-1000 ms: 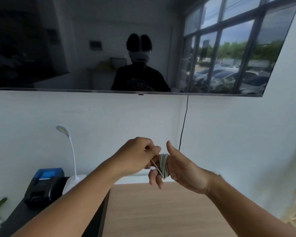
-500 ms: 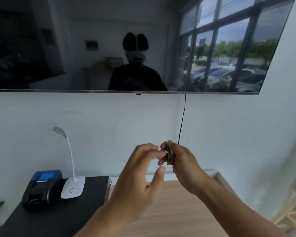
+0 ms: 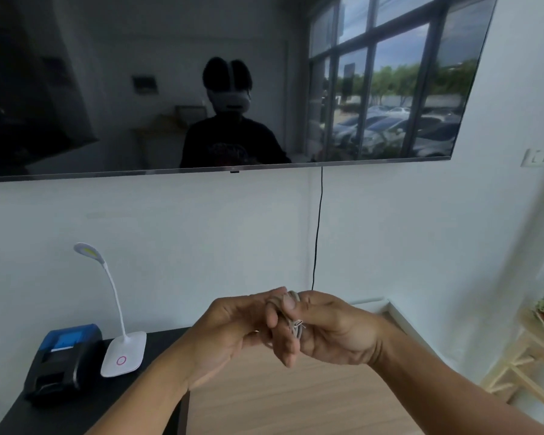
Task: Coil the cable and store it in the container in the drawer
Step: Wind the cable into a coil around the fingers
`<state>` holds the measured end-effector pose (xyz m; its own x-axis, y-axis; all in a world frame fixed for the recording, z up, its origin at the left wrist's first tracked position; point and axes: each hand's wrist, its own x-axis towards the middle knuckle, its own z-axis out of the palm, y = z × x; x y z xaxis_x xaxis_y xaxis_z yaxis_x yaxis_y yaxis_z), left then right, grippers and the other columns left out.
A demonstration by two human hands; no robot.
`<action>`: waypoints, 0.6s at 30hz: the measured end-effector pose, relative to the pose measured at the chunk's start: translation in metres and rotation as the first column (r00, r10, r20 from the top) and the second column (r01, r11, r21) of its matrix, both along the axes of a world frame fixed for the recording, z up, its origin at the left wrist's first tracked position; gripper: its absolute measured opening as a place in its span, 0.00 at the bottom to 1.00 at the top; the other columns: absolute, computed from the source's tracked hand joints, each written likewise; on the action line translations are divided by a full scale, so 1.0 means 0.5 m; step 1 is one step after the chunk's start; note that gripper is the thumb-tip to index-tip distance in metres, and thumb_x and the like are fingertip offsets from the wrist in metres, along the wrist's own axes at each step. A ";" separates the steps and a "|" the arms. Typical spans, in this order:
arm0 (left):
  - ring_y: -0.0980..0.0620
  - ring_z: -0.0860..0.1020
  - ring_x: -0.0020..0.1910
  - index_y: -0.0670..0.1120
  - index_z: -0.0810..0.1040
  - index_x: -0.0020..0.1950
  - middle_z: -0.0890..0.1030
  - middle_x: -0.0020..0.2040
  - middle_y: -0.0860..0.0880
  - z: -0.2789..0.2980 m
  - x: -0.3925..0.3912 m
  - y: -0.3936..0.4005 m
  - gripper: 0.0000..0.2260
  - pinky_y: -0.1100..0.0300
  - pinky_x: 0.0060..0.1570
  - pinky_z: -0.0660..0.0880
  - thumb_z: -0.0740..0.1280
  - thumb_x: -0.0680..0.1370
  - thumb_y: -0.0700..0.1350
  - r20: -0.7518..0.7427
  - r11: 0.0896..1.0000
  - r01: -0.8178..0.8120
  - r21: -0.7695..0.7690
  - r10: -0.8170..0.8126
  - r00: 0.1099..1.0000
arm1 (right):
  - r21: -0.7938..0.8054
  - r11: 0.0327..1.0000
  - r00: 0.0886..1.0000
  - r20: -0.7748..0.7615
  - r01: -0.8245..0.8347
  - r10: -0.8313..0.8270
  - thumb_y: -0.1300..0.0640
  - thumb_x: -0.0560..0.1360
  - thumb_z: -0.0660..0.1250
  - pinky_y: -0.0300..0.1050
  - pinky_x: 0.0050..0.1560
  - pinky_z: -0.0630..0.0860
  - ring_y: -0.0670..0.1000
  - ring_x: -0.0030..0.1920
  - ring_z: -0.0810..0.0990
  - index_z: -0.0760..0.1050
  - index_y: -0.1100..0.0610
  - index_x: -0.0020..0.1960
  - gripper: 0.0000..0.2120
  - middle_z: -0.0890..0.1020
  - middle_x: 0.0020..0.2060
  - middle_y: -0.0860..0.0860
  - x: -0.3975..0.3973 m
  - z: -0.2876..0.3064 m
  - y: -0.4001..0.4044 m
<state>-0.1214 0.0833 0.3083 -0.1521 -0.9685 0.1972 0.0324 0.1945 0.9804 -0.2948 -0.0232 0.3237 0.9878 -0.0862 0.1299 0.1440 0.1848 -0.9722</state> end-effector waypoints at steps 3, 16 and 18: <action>0.45 0.82 0.38 0.37 0.82 0.57 0.84 0.34 0.43 -0.010 -0.008 -0.009 0.13 0.46 0.51 0.80 0.65 0.84 0.45 0.031 0.994 -0.109 -0.024 0.110 0.993 | -0.096 0.995 0.999 -0.044 0.019 -0.023 0.55 0.87 0.52 0.46 0.56 0.70 0.51 0.49 0.81 0.78 0.59 0.57 0.17 0.88 0.44 0.53 -0.010 0.000 -0.007; 0.44 0.85 0.53 0.56 0.78 0.65 0.86 0.50 0.46 0.042 -0.037 0.025 0.11 0.46 0.59 0.79 0.63 0.84 0.47 0.267 0.983 -0.110 -0.150 0.147 0.952 | -0.288 0.930 0.973 -0.100 -0.228 0.208 0.58 0.86 0.53 0.57 0.66 0.73 0.60 0.61 0.82 0.76 0.56 0.53 0.13 0.88 0.44 0.48 -0.048 0.065 -0.019; 0.48 0.83 0.60 0.59 0.79 0.67 0.86 0.56 0.50 0.052 -0.036 0.029 0.14 0.49 0.63 0.77 0.65 0.83 0.47 0.347 0.982 -0.099 -0.161 0.150 0.926 | -0.322 0.908 0.963 -0.095 -0.269 0.252 0.59 0.84 0.53 0.63 0.67 0.71 0.62 0.62 0.81 0.77 0.57 0.54 0.13 0.88 0.44 0.52 -0.054 0.073 -0.023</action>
